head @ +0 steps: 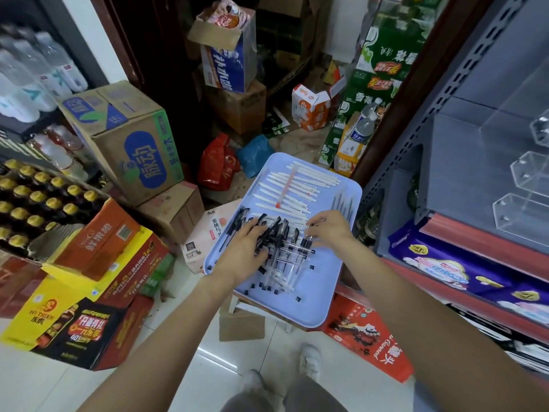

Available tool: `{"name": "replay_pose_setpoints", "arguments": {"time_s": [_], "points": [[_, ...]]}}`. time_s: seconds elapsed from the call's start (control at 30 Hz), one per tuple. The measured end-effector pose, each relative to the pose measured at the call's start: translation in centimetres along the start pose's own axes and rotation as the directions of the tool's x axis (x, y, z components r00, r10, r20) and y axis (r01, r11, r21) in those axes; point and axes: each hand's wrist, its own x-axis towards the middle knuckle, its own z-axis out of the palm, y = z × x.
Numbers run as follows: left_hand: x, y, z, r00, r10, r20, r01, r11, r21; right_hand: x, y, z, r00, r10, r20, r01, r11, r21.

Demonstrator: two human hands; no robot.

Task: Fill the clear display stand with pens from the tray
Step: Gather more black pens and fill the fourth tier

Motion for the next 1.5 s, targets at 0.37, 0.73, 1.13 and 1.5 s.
{"name": "replay_pose_setpoints", "arguments": {"time_s": [0.37,0.73,1.13,1.5], "points": [[0.5,0.4,-0.4,0.997,-0.052,-0.065,0.041,0.987,-0.154,-2.5,-2.5,-2.9,0.917,-0.367,-0.154,0.341,0.925,-0.168],[-0.1,-0.2,0.3,0.991,-0.076,-0.108,0.040,0.952,-0.302,-7.1,0.6,-3.1,0.723,-0.303,-0.621,0.376,0.927,-0.014],[-0.2,-0.1,-0.5,0.992,-0.049,-0.120,0.002,0.930,-0.368,-4.2,6.9,1.4,0.935,-0.274,-0.227,0.216,0.944,-0.251],[1.2,0.3,-0.5,0.996,-0.075,-0.054,0.063,0.978,-0.201,-2.5,5.1,0.8,0.996,-0.052,-0.076,0.026,0.949,-0.316]]}}
